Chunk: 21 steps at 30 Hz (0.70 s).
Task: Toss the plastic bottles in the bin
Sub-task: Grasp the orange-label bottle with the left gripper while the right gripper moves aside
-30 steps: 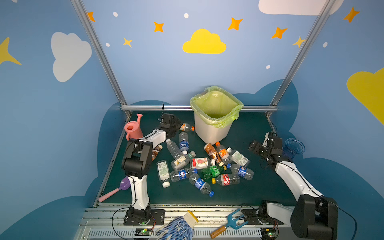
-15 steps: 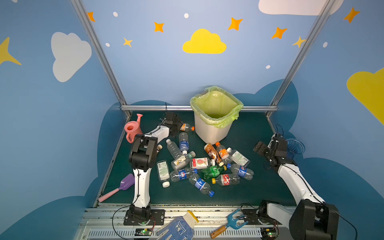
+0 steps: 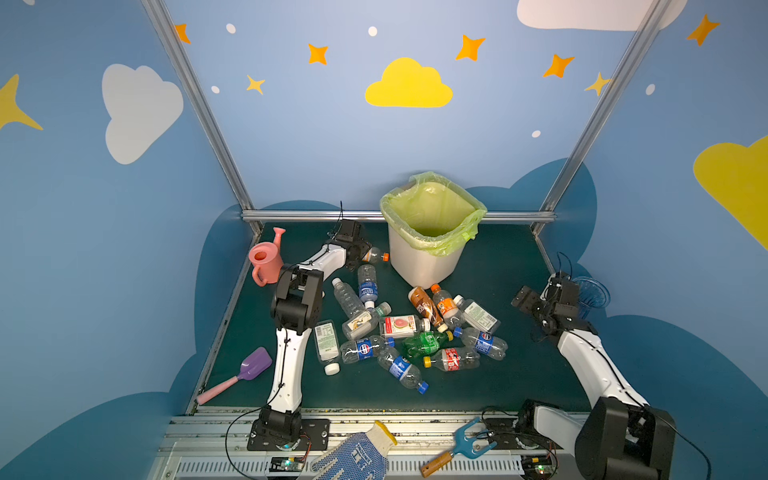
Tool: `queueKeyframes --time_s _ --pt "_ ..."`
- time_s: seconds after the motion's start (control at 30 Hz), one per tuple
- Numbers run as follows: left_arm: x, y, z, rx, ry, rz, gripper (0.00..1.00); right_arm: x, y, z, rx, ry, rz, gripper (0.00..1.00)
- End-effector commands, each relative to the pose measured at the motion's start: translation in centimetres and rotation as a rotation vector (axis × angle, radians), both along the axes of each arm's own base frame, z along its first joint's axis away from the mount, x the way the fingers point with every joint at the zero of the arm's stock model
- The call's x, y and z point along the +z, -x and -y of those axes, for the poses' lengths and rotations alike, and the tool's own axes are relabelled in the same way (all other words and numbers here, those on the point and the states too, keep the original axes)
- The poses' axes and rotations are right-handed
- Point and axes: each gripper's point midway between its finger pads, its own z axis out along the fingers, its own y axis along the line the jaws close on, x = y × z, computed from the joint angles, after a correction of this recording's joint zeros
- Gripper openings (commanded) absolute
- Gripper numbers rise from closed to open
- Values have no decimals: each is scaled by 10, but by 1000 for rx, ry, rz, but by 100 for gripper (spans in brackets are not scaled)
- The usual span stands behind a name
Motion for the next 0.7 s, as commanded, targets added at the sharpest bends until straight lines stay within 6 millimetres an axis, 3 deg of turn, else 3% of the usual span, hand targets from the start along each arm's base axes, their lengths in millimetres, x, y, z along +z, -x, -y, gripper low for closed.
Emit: queueKeyframes --time_s 0.0,0.13,0.37,0.53,0.67 --pt "-16 6 -5 13 -12 -67 81 -3 4 3 7 14 -18 98" --pt "-27 1 -2 27 41 -76 77 -3 5 4 11 19 -18 98" --pt "-29 -8 -3 46 107 -48 60 -5 7 7 2 18 -24 98" --pt "-8 -25 -10 71 198 45 53 -5 6 6 7 4 -19 98" --pt "28 -34 -15 56 217 146 52 -2 6 6 6 1 -13 98"
